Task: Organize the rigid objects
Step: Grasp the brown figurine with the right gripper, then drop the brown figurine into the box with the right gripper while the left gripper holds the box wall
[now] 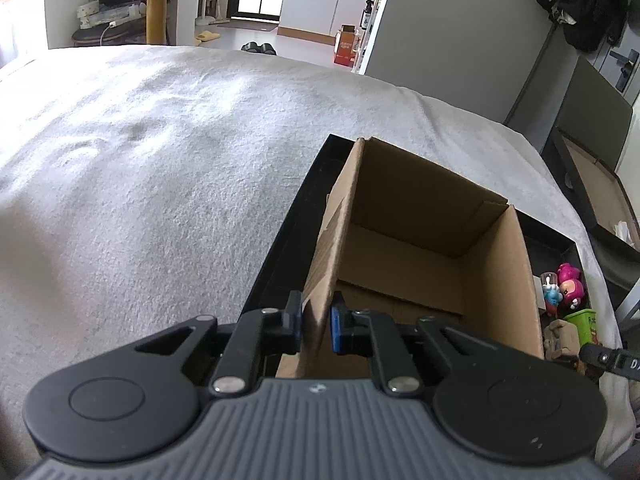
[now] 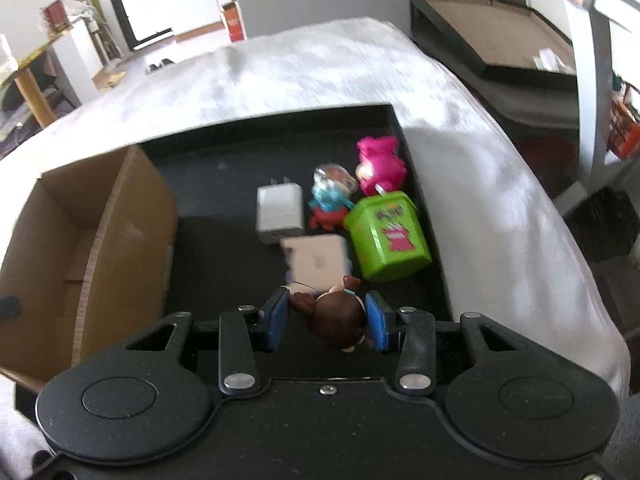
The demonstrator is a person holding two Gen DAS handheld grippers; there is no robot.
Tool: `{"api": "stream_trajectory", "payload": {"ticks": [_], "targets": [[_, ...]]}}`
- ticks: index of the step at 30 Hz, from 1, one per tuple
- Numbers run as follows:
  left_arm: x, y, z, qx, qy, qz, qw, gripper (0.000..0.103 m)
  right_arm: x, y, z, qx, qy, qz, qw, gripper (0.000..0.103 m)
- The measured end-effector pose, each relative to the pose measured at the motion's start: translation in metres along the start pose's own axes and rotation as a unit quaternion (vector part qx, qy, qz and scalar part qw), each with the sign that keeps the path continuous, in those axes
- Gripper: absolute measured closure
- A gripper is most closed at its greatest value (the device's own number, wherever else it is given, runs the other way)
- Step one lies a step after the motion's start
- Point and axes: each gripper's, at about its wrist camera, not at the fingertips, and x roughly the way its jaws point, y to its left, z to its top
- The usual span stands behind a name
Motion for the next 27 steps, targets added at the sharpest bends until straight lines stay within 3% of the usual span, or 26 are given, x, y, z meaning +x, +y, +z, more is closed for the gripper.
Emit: {"api": "stream_trajectory", "payload": {"ticks": [16, 27], "targets": [[-0.002, 0.007, -0.005, -0.007, -0.001, -0.019, 0.9998, 0.09, -0.047, 0.054, 0.025, -0.056, -0.066, 0.061, 0.994, 0.062], [-0.001, 0.014, -0.004, -0.012, 0.003, -0.032, 0.9994, 0.09, -0.055, 0.103, 0.034, -0.109, -0.075, 0.11, 0.985, 0.062]]}}
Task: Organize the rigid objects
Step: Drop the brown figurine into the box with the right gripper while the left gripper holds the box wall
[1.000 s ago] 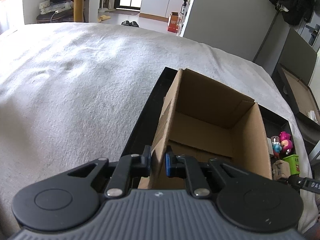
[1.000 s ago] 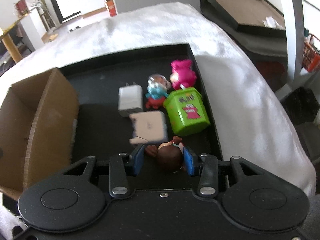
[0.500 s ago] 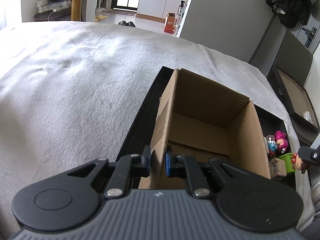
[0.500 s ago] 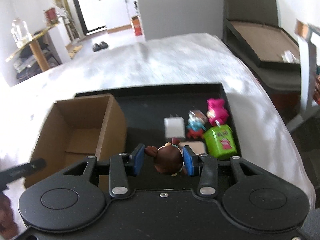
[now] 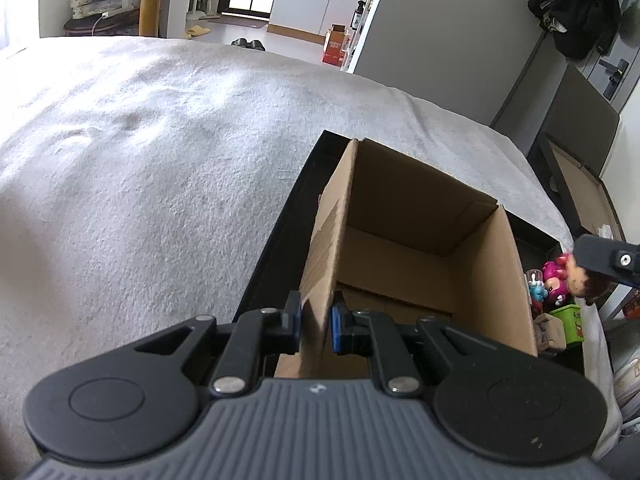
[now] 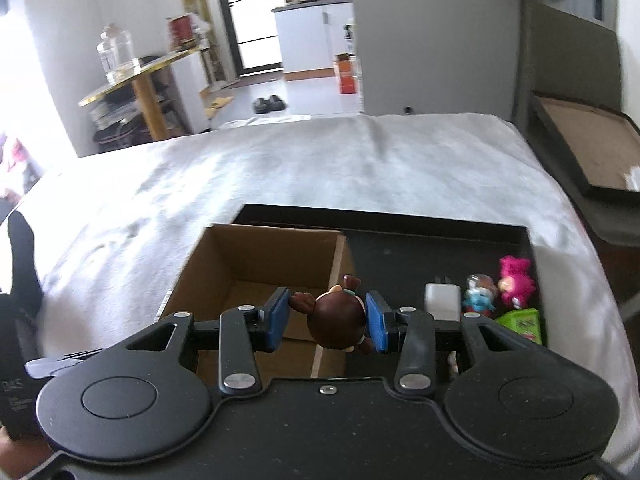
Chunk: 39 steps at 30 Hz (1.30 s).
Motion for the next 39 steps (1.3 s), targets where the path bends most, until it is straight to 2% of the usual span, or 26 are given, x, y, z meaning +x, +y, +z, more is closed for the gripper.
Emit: {"api": "stream_trajectory", "payload": {"ticks": [6, 12, 17, 23, 25, 27, 39], "targets": [[0.004, 0.008, 0.002, -0.012, 0.005, -0.014, 0.9998, 0.09, 0.012, 0.021, 0.001, -0.017, 0.03, 0.025, 0.999, 0.062], [0.003, 0.011, 0.001, -0.014, 0.006, -0.021, 0.9997, 0.089, 0.026, 0.037, -0.004, -0.032, 0.055, 0.021, 0.998, 0.062], [0.003, 0.013, 0.001, -0.02, 0.008, -0.024, 0.9995, 0.089, 0.034, 0.041, -0.008, -0.016, 0.076, 0.023, 0.997, 0.062], [0.003, 0.012, 0.001, -0.017, 0.008, -0.022, 0.9996, 0.089, 0.036, 0.05, 0.0, -0.019, 0.055, 0.022, 0.998, 0.06], [0.003, 0.011, 0.001, -0.016, 0.009, -0.023, 0.9996, 0.089, 0.033, 0.051, 0.003, -0.024, 0.046, 0.012, 0.999, 0.053], [0.003, 0.011, 0.0, -0.017, 0.008, -0.023, 0.9996, 0.089, 0.029, 0.049, 0.002, -0.028, 0.042, 0.007, 0.999, 0.051], [0.0, 0.008, -0.003, -0.009, 0.008, -0.016, 0.9998, 0.089, -0.002, -0.008, -0.008, 0.018, 0.023, -0.032, 0.999, 0.05]]}}
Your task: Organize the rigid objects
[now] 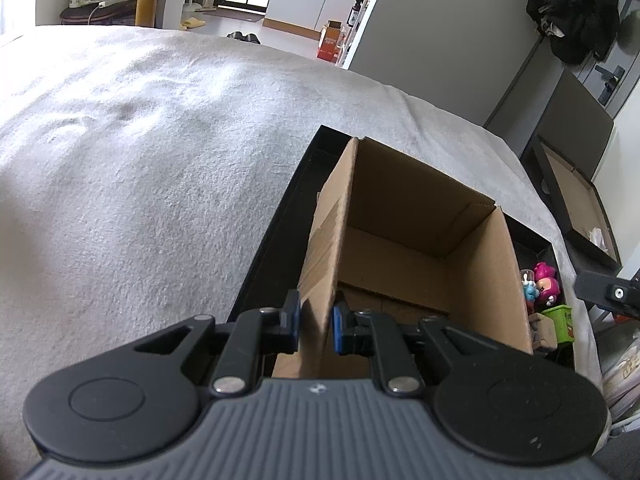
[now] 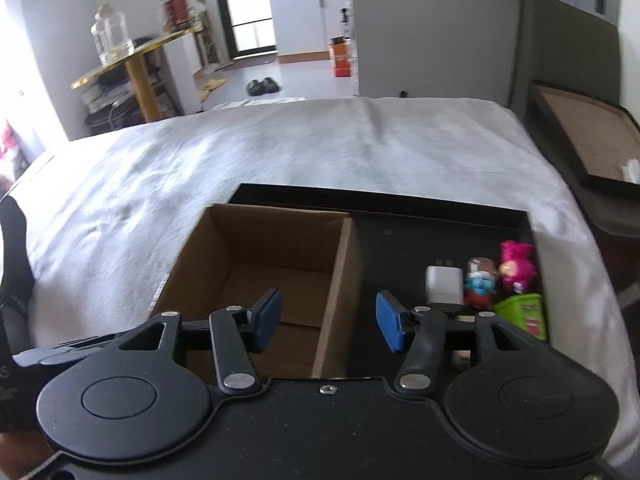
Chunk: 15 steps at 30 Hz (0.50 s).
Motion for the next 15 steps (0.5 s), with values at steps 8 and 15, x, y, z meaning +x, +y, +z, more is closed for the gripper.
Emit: {"api": "stream_trajectory", "payload": {"ticks": [8, 15], "targets": [[-0.003, -0.006, -0.001, 0.013, -0.002, 0.007, 0.9999, 0.089, -0.002, -0.032, -0.015, 0.034, 0.004, -0.018, 0.999, 0.051], [0.001, -0.005, 0.001, 0.013, -0.004, 0.017, 0.9998, 0.089, 0.002, -0.057, -0.025, 0.056, 0.014, -0.034, 0.998, 0.051]]}}
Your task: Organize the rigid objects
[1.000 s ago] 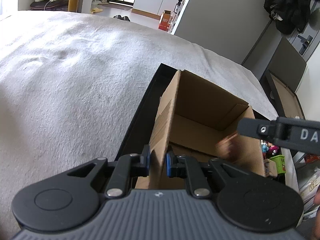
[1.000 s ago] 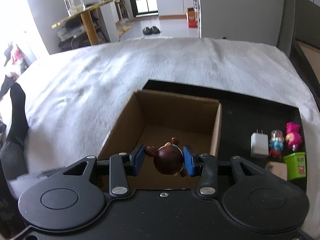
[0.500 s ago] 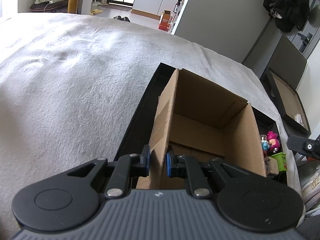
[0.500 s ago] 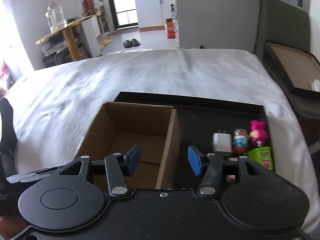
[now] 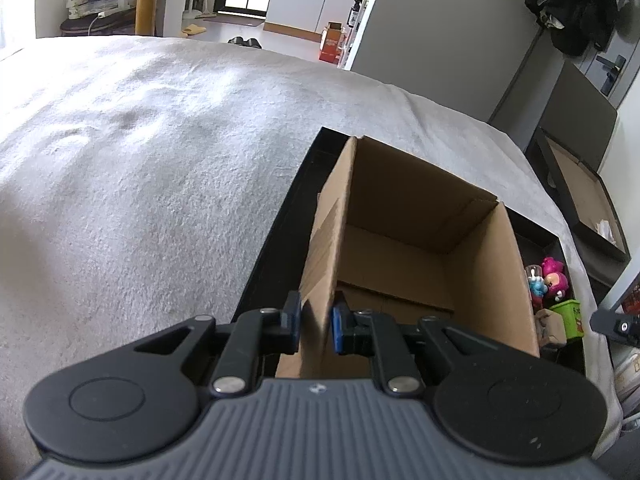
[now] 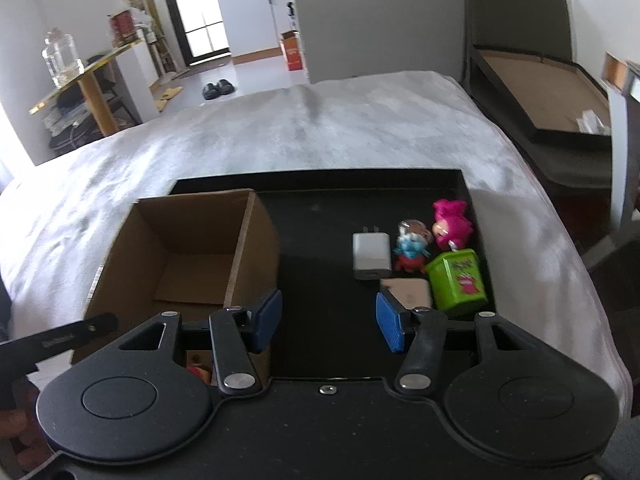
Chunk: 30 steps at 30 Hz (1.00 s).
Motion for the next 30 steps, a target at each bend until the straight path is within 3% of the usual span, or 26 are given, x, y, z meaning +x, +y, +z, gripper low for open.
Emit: {"api": "stream_trajectory", "payload": {"ticks": [5, 11, 24, 30], "targets": [[0.003, -0.006, 0.004, 0.018, 0.014, 0.023, 0.9995, 0.085, 0.013, -0.018, -0.002, 0.017, 0.011, -0.01, 1.0, 0.051], [0.007, -0.007, 0.003, 0.03, 0.031, 0.043, 0.9981, 0.06, 0.032, -0.034, -0.004, 0.033, 0.025, -0.019, 0.999, 0.051], [0.012, -0.028, 0.008, 0.071, 0.029, 0.07, 0.9946, 0.021, 0.072, -0.05, -0.007, 0.037, 0.054, -0.024, 0.998, 0.051], [0.022, -0.039, 0.005, 0.091, 0.042, 0.076, 0.992, 0.017, 0.083, -0.054, -0.008, 0.035, 0.063, -0.02, 0.997, 0.051]]}}
